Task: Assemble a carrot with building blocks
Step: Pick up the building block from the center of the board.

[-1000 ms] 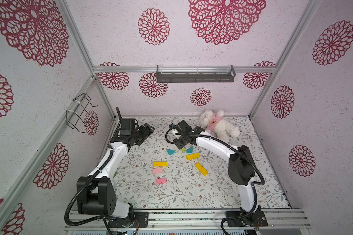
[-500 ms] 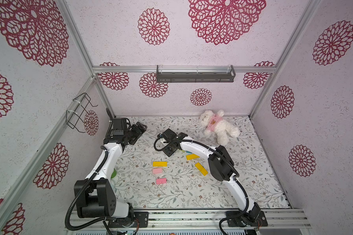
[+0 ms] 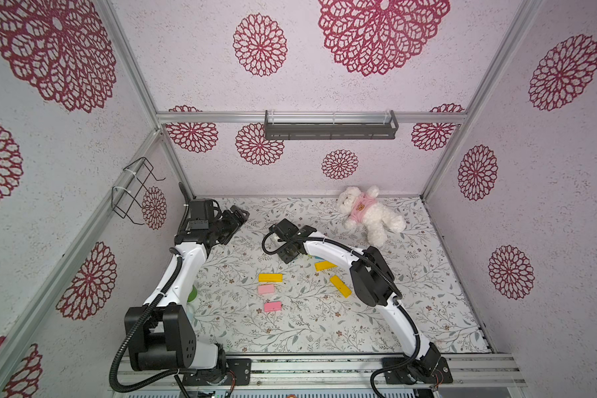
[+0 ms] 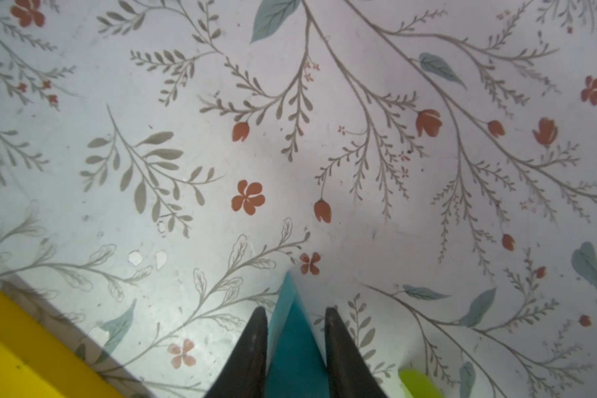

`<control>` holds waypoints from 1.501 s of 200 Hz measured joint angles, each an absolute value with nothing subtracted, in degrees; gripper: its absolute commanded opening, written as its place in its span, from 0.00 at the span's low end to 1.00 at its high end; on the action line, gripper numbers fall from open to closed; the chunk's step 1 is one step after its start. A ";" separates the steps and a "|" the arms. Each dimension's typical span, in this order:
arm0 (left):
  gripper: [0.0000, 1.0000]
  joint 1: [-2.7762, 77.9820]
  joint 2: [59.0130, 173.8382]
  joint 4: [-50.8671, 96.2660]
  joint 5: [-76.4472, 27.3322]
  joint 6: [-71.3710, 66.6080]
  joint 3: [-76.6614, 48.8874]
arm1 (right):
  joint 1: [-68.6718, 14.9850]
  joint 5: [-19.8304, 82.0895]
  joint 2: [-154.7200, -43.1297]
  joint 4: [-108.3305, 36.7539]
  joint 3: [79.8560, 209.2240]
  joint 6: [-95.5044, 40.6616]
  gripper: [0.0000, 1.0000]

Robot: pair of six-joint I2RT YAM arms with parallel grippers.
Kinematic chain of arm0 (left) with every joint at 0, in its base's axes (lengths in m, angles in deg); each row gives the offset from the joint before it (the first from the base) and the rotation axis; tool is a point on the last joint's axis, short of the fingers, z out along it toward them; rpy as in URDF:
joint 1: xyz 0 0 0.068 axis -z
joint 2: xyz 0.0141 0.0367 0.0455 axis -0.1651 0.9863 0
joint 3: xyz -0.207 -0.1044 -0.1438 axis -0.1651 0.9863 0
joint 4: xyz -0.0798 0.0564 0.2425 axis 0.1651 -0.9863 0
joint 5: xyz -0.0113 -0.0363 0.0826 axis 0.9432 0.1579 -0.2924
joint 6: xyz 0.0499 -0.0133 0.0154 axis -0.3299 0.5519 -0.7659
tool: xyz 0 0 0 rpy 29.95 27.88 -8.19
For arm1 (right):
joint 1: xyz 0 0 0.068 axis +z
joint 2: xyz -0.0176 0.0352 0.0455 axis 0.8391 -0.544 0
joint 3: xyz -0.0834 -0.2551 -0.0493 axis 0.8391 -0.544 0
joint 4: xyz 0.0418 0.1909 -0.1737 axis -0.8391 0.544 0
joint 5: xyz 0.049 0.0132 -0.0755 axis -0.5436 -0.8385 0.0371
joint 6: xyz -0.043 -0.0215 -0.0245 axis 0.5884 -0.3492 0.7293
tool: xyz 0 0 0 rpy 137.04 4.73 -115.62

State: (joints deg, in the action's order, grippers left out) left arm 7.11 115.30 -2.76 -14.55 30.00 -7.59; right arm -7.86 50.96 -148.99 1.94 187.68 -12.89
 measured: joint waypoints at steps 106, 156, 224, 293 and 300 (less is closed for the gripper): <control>0.88 7.09 115.30 -2.54 -13.91 30.07 -7.59 | -7.86 51.66 -148.10 -1.47 182.50 -16.21 0.44; 0.88 7.11 115.30 -2.50 -13.52 30.20 -7.59 | -7.86 52.21 -146.04 -3.33 178.77 -16.69 0.37; 0.88 7.09 115.30 -2.50 -13.48 30.22 -7.59 | -7.73 53.59 -145.76 -3.79 178.46 -16.74 0.30; 0.88 7.11 115.30 -2.50 -13.32 30.24 -7.59 | -8.34 54.42 -145.76 -3.90 179.64 -16.10 0.30; 0.88 7.11 115.30 -2.50 -13.32 30.24 -7.59 | -8.58 54.46 -145.76 -3.94 180.10 -16.06 0.30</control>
